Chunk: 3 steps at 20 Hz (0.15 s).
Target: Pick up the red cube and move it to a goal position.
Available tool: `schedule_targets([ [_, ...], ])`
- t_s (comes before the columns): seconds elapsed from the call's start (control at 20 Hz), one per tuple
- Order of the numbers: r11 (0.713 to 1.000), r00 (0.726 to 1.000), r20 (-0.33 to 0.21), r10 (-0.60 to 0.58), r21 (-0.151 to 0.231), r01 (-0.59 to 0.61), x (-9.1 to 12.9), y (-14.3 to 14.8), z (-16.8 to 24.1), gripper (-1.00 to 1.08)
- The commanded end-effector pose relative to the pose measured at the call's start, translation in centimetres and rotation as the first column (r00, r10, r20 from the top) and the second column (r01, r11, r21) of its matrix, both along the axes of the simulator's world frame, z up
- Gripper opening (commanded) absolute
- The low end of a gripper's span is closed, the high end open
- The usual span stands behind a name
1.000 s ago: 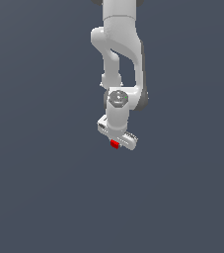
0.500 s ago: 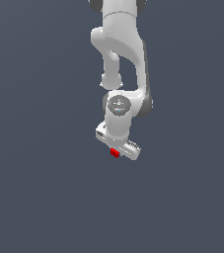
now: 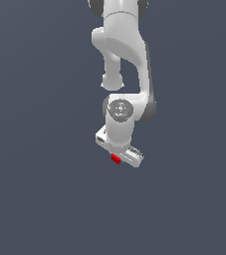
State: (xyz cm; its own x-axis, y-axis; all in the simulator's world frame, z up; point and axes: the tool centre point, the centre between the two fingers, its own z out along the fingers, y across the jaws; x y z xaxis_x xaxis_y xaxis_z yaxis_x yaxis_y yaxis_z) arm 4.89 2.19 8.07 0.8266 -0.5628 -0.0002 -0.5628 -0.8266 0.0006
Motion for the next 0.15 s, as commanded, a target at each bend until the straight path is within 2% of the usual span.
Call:
schedule_targets([
  [0.0, 1.0, 1.0, 0.001, 0.0, 0.0, 0.0, 0.32, 0.0, 0.15, -1.0],
  [0.1, 1.0, 1.0, 0.001, 0.0, 0.0, 0.0, 0.37, 0.0, 0.17, -1.0],
])
